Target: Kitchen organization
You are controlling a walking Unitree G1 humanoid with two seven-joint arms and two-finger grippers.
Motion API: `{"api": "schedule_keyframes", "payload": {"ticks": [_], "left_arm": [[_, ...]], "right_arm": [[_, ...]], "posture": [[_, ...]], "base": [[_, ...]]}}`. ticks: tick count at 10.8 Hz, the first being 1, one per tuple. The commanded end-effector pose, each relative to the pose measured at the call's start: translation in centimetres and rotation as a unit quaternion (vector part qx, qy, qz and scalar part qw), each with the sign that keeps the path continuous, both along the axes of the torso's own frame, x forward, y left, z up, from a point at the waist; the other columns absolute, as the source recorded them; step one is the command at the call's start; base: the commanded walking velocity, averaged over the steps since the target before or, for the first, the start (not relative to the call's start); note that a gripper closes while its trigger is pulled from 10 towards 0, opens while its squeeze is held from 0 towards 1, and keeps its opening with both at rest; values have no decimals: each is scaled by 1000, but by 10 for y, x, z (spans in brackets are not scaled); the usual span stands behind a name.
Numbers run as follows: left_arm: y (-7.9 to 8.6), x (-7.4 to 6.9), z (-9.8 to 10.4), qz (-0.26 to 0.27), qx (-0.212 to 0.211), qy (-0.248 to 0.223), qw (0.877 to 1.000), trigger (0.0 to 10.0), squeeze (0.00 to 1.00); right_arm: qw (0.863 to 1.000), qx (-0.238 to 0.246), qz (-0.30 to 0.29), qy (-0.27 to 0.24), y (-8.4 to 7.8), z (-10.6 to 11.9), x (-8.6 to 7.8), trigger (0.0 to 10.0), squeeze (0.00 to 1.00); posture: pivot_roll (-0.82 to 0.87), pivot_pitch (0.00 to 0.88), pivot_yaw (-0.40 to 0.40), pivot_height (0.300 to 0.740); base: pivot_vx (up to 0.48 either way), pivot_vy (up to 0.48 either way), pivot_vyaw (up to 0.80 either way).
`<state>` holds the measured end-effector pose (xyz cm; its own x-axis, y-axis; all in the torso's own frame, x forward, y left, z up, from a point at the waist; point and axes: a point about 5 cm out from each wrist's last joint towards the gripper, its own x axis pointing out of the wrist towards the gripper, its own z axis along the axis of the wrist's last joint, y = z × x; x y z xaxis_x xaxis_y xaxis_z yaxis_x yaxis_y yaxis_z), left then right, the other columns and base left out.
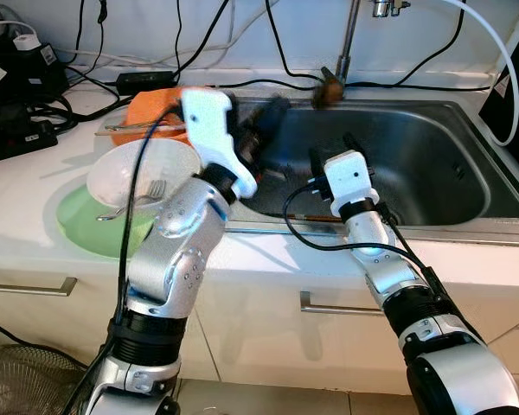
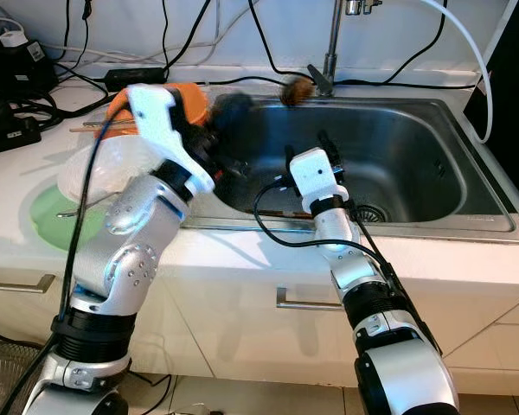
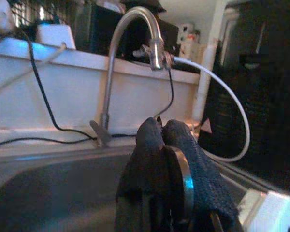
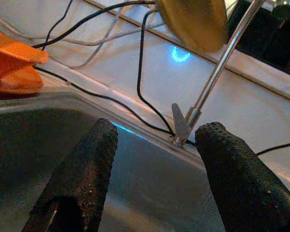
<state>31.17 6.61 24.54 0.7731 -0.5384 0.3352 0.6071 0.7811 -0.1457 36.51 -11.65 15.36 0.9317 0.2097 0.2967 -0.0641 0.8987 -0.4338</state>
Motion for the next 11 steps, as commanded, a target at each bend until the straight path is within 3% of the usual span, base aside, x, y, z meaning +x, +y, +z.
{"api": "schedule_keyframes", "payload": {"ticks": [1,4,11], "left_arm": [[0,-1,1,-1,13,-4,1000,10000,0],[-7,-3,-9,-8,68,21,997,10000,0],[-13,-6,-19,-30,97,42,994,10000,0]], "right_arm": [[1000,-8,4,-17,1,5,-1,10000,0],[999,-12,0,-35,3,10,-2,10000,0],[998,-11,24,-58,16,21,-4,10000,0]], "posture": [[127,0,61,740],[123,0,65,740],[121,0,68,740]], "base": [[0,0,0],[0,0,0],[0,0,0]]}}
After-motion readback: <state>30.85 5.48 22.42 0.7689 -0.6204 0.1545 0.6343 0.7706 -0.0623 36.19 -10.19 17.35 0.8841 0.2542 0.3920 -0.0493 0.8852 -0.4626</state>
